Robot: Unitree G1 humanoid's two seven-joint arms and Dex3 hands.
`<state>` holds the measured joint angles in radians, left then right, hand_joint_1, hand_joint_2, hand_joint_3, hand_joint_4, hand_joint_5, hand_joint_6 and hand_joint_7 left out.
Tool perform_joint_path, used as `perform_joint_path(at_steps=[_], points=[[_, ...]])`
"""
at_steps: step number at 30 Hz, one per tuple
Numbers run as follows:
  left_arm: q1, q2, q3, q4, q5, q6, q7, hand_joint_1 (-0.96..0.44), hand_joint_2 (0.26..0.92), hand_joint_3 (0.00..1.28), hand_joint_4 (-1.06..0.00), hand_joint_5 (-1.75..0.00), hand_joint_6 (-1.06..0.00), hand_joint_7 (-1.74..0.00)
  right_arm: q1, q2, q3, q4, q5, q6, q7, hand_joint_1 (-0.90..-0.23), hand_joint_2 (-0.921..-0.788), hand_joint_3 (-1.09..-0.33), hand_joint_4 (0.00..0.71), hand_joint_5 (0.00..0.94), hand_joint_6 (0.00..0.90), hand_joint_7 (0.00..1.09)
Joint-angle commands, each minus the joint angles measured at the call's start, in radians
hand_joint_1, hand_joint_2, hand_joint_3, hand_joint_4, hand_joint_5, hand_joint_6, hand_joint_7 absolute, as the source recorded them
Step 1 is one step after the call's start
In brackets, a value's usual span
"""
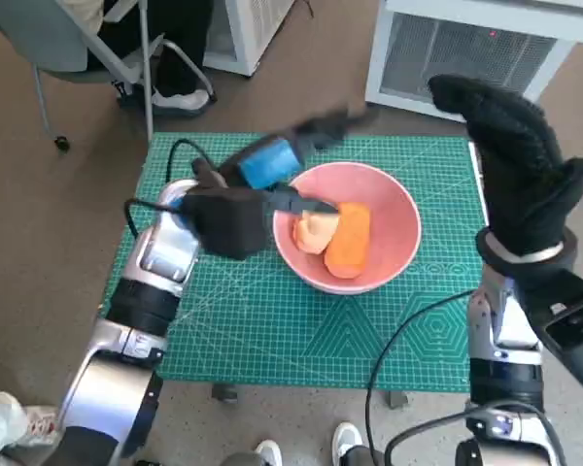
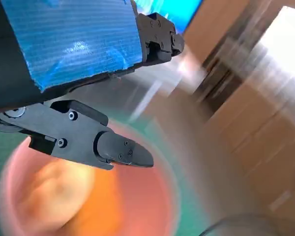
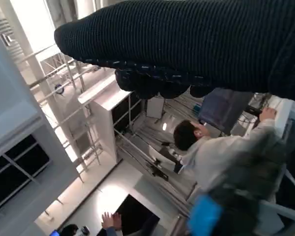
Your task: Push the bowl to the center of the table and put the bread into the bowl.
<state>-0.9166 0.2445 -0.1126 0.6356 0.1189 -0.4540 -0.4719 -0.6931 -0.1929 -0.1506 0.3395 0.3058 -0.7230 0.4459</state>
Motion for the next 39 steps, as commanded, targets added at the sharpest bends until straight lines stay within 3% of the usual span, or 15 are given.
perform_joint_path(at_steps=[1,6,11,24,39], points=[[0.063,-0.054,0.072,-0.081,-0.1,-0.074,0.072,-0.47,0.92,0.1,-0.07,-0.03,-0.21,-0.06,-0.015,0.001,-0.002,0.035,-0.027,-0.011,-0.016,-0.53,-0.921,-0.775,0.001,0.465,-0.001,0.6],[0.135,-0.101,0.128,-0.174,-0.201,-0.113,0.113,-0.55,0.921,0.23,-0.12,-0.04,-0.24,-0.09,-0.044,0.013,0.003,0.06,-0.038,-0.019,-0.033,-0.528,-0.921,-0.758,0.028,0.429,-0.001,0.61],[0.186,-0.116,0.149,-0.247,-0.257,-0.105,0.122,-0.6,0.921,0.32,-0.16,-0.04,-0.25,-0.11,-0.072,0.027,0.007,0.087,-0.051,-0.018,-0.05,-0.53,-0.921,-0.744,0.099,0.313,-0.001,0.62],[0.257,-0.098,0.166,-0.372,-0.388,0.01,0.044,-0.64,0.921,0.33,-0.15,-0.02,-0.25,-0.11,-0.102,0.061,0.023,0.132,-0.049,-0.038,-0.05,-0.514,-0.921,-0.73,0.17,0.2,-0.001,0.62],[0.28,-0.094,0.178,-0.411,-0.426,0.051,0.006,-0.6,0.921,0.3,-0.13,0.0,-0.24,-0.09,-0.107,0.05,0.035,0.158,-0.083,-0.063,-0.054,-0.526,-0.921,-0.749,0.185,0.152,-0.001,0.61]])
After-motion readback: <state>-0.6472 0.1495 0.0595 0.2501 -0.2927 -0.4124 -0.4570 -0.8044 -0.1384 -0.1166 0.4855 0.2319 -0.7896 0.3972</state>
